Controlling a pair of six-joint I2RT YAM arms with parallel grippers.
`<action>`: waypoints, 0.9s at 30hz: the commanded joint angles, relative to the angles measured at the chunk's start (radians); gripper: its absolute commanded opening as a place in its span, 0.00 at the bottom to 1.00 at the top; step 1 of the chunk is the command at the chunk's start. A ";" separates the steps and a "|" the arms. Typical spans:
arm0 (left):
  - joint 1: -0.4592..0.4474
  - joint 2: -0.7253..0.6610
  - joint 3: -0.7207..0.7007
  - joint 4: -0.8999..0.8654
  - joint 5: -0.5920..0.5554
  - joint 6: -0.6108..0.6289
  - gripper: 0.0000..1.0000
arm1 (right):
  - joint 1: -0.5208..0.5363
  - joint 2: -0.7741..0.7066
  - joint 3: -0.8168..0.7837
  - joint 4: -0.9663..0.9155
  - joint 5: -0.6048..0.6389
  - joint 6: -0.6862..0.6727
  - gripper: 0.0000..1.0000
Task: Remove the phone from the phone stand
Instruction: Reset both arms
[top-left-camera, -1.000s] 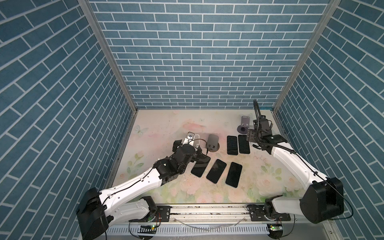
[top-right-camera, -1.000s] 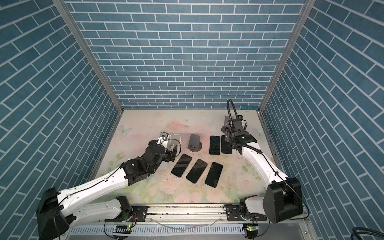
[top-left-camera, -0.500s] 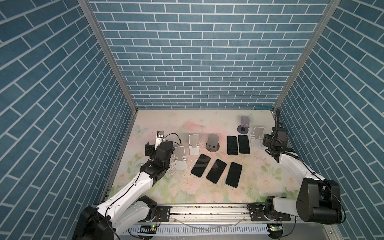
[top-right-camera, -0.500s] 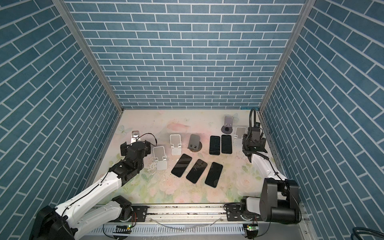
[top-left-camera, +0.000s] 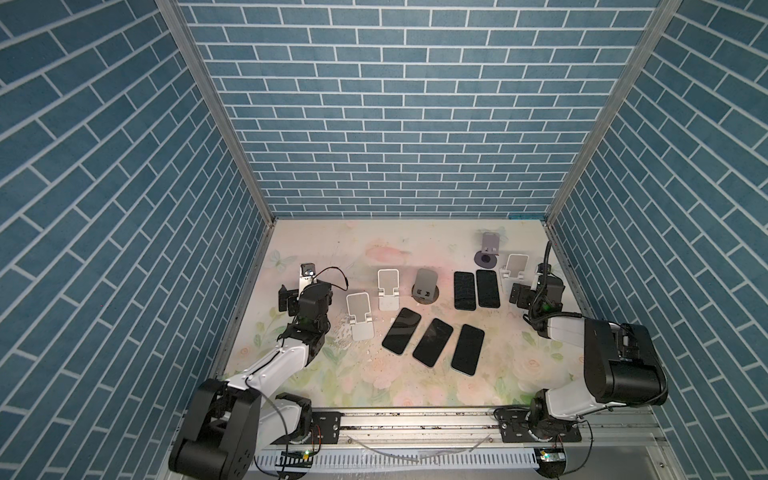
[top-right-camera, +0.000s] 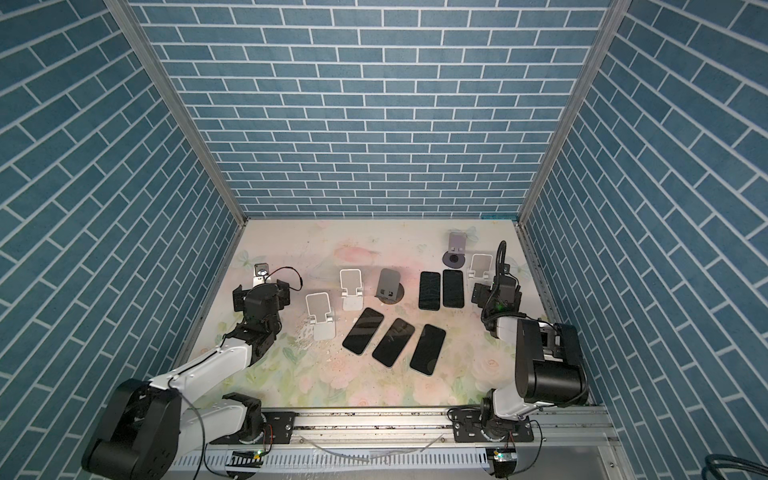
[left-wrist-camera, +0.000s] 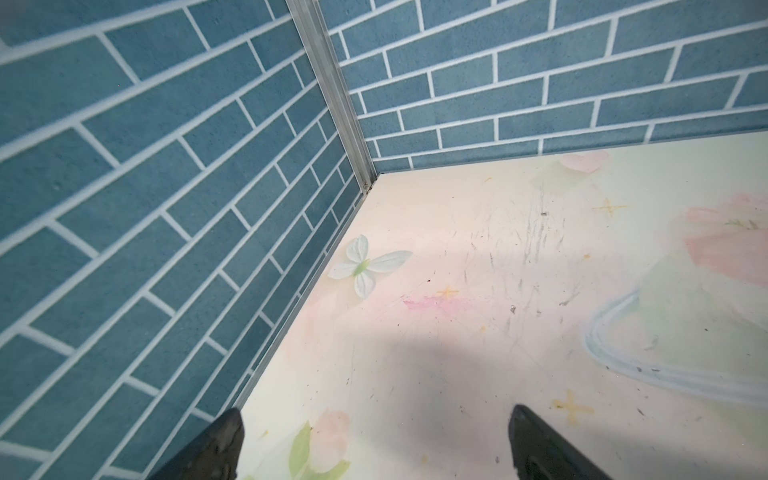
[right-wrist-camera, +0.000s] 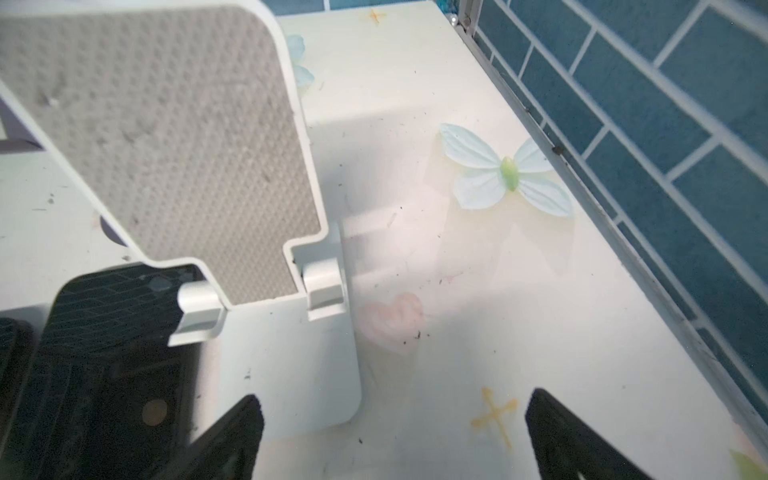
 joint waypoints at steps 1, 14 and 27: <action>0.040 0.101 -0.049 0.249 0.087 0.025 1.00 | 0.001 0.005 -0.066 0.244 -0.086 -0.043 0.99; 0.151 0.350 -0.036 0.462 0.331 0.008 1.00 | 0.001 0.027 -0.098 0.314 -0.077 -0.040 0.99; 0.169 0.327 -0.033 0.412 0.340 -0.028 1.00 | 0.002 0.031 -0.087 0.296 -0.113 -0.055 0.99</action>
